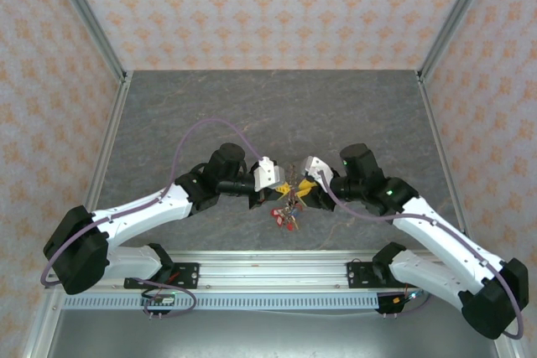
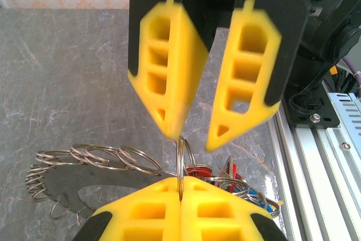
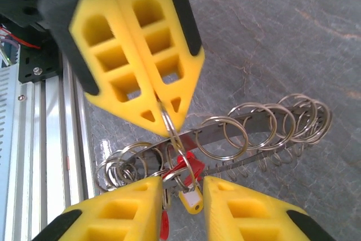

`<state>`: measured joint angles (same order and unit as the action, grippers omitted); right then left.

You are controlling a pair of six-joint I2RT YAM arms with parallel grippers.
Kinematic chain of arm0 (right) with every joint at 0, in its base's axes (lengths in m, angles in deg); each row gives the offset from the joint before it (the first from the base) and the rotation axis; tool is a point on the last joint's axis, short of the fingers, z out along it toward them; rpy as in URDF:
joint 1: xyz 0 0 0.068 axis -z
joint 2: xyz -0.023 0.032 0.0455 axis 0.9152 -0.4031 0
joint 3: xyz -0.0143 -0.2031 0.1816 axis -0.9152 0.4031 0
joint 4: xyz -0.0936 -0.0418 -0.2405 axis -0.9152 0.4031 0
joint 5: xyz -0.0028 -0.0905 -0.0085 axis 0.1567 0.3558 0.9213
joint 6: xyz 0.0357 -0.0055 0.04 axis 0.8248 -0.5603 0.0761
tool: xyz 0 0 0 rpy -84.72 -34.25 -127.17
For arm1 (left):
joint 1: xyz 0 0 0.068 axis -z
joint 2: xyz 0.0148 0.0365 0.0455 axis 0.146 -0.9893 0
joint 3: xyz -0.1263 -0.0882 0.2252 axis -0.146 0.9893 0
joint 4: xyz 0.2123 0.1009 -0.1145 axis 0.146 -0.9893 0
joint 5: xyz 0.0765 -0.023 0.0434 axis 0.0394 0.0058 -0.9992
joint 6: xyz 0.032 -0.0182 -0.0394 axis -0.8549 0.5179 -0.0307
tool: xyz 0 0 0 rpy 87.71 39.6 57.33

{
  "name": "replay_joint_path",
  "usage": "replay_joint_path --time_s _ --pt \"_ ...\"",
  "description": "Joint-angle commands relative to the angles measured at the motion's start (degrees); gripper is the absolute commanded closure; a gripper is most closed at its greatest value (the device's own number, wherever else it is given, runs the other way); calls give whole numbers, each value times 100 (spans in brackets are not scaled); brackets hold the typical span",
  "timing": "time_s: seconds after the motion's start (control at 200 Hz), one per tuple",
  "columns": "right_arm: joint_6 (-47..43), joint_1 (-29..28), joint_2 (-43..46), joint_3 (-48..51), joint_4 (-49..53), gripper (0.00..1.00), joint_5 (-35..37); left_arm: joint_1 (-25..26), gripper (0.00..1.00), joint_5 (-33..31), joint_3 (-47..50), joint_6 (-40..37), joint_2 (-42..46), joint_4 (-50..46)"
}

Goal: Put the keys on the keyring

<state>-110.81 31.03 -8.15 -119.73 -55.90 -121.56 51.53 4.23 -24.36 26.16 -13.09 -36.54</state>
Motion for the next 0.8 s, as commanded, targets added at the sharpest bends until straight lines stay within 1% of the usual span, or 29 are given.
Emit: replay_joint_path --time_s 0.0,0.15,0.245,0.435,0.51,0.651,0.746,0.796 --pt "-373 15 60 -304 237 74 -66 28 100 -41 -41 -62 87 342" --pt "-433 19 -89 -276 -228 74 -420 23 100 5 -113 -131 60 209" --pt "-446 22 -215 -256 -521 74 -453 28 100 30 -133 -155 68 150" --pt "-536 22 -371 -265 -623 75 -425 29 100 53 -137 -141 86 123" --pt "-538 21 -402 -257 -595 78 -448 29 100 52 -136 -145 95 130" --pt "-454 17 -402 -220 -571 92 -479 27 100 54 -156 -141 96 97" --pt "-397 22 -402 -287 -476 96 -474 29 100 -1 -180 -186 92 29" --pt "-363 19 -423 -380 -359 97 -463 29 97 -30 -244 -279 63 -158"
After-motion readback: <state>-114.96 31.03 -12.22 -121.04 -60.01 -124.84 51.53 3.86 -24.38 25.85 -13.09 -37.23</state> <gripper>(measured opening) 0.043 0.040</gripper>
